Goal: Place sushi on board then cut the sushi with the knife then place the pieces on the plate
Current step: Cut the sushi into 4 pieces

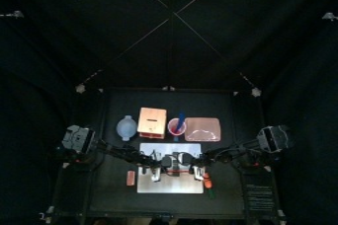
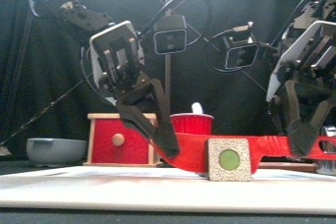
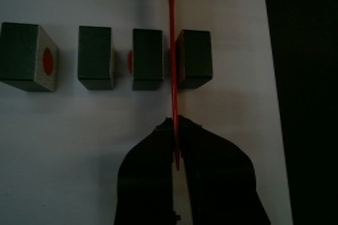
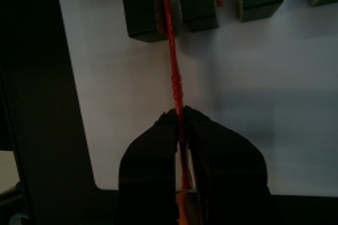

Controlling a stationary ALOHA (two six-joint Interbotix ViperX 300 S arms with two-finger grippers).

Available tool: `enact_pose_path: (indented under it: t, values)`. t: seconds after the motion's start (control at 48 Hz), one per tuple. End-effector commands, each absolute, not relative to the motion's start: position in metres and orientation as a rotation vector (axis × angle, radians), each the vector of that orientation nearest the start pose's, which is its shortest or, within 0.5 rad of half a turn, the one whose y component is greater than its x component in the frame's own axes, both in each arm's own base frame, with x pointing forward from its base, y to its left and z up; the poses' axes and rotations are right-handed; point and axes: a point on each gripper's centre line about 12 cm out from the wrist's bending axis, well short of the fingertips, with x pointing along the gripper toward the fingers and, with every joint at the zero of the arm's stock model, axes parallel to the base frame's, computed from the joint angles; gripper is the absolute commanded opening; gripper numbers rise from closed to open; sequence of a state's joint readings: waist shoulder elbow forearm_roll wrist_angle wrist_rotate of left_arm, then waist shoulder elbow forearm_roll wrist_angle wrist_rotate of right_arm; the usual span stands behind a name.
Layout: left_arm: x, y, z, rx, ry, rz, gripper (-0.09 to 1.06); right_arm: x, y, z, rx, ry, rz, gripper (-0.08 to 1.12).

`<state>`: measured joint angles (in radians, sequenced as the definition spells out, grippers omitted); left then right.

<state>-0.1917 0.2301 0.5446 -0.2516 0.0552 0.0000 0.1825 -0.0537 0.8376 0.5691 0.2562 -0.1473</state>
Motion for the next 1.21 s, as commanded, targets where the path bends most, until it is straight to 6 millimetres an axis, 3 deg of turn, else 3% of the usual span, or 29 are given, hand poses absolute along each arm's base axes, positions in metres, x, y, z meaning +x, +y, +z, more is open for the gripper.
enact_pose_path:
  t: [0.021,0.333,0.667,0.792,1.021,1.208]
  values:
    - [0.419,-0.086,0.123,-0.176,0.802,-0.097,0.36,0.316,0.082,0.131,0.362,1.014,0.105,0.32]
    - [0.420,-0.087,0.128,-0.177,0.789,-0.101,0.36,0.317,0.083,0.139,0.356,0.990,0.116,0.32]
    - [0.417,-0.084,0.178,-0.152,0.668,-0.125,0.39,0.311,0.078,0.177,0.358,0.874,0.141,0.32]
    - [0.416,-0.079,0.194,-0.140,0.626,-0.126,0.48,0.306,0.073,0.185,0.358,0.847,0.139,0.32]
    - [0.414,-0.067,0.206,-0.095,0.593,-0.118,0.75,0.289,0.066,0.193,0.351,0.824,0.142,0.32]
    - [0.410,-0.057,0.213,-0.048,0.571,-0.113,0.80,0.263,0.059,0.199,0.383,0.802,0.140,0.32]
